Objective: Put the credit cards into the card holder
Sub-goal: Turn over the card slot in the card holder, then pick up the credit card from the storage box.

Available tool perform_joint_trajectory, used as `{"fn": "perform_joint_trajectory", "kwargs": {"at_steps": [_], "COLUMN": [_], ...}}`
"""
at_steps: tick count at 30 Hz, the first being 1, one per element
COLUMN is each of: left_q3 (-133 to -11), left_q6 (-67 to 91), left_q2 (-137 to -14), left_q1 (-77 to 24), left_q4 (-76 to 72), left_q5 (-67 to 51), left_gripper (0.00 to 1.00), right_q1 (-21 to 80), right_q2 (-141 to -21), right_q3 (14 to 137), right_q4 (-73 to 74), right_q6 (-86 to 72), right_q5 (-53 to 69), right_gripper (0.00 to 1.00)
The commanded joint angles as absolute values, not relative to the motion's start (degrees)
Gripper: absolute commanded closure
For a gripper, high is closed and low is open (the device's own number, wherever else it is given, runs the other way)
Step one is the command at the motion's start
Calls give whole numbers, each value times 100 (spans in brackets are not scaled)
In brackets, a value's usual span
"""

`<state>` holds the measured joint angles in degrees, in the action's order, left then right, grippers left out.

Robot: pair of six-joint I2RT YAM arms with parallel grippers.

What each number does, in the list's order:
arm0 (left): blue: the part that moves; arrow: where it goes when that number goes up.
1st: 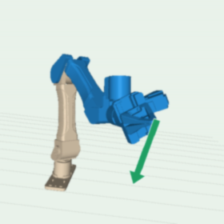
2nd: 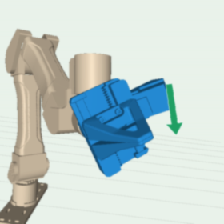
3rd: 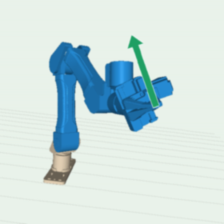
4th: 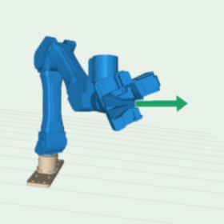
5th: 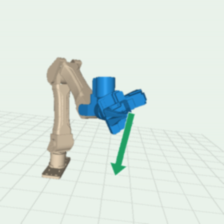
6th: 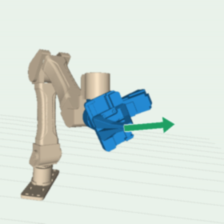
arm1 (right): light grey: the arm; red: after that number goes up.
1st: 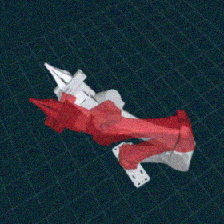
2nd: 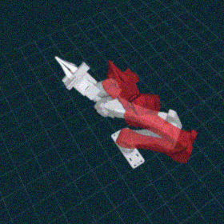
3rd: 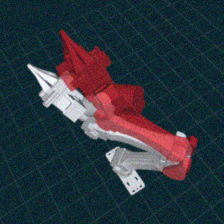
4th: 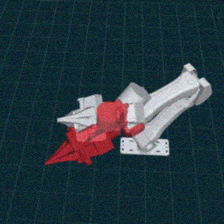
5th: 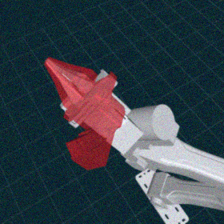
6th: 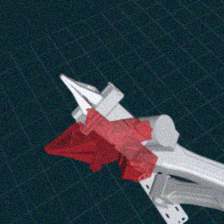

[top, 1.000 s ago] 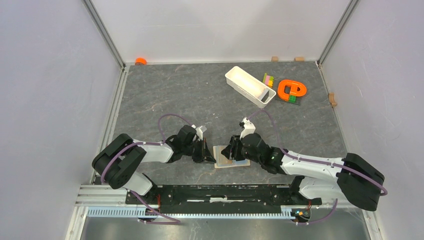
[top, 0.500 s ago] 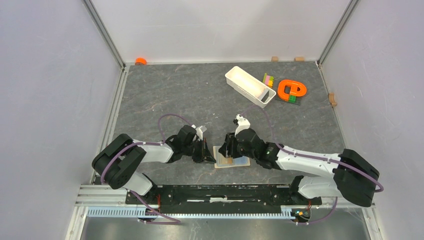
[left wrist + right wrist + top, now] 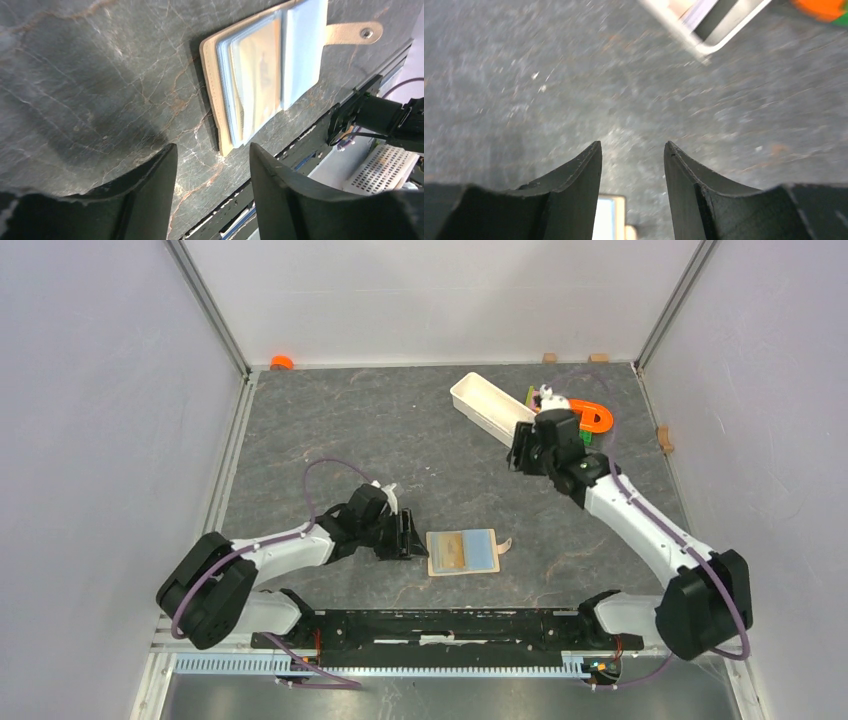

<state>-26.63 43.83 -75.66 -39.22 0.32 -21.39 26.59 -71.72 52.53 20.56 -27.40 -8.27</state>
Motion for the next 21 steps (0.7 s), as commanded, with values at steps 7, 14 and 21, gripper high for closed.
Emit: {"fn": "perform_joint_trajectory", "kwargs": {"at_steps": [7, 14, 21], "left_q3": [-3362, -3473, -3792], "left_q6": [3759, 3572, 3231], "left_q2": [-7317, -7437, -7276], "left_q1": [-3723, -3640, -3595], "left_q4": [961, 1077, 1531], "left_q5": [-1749, -1798, -1765], "left_gripper": [19, 14, 12], "right_q1": [1354, 1307, 1309], "right_q2": [-8831, -10057, -10551], "right_q3": [7053, 8075, 8200], "right_q4": [1982, 2018, 2029], "right_q6": [-2189, -2501, -3064], "right_q5": [-570, -1094, -1631], "right_gripper": [47, 44, 42]}}
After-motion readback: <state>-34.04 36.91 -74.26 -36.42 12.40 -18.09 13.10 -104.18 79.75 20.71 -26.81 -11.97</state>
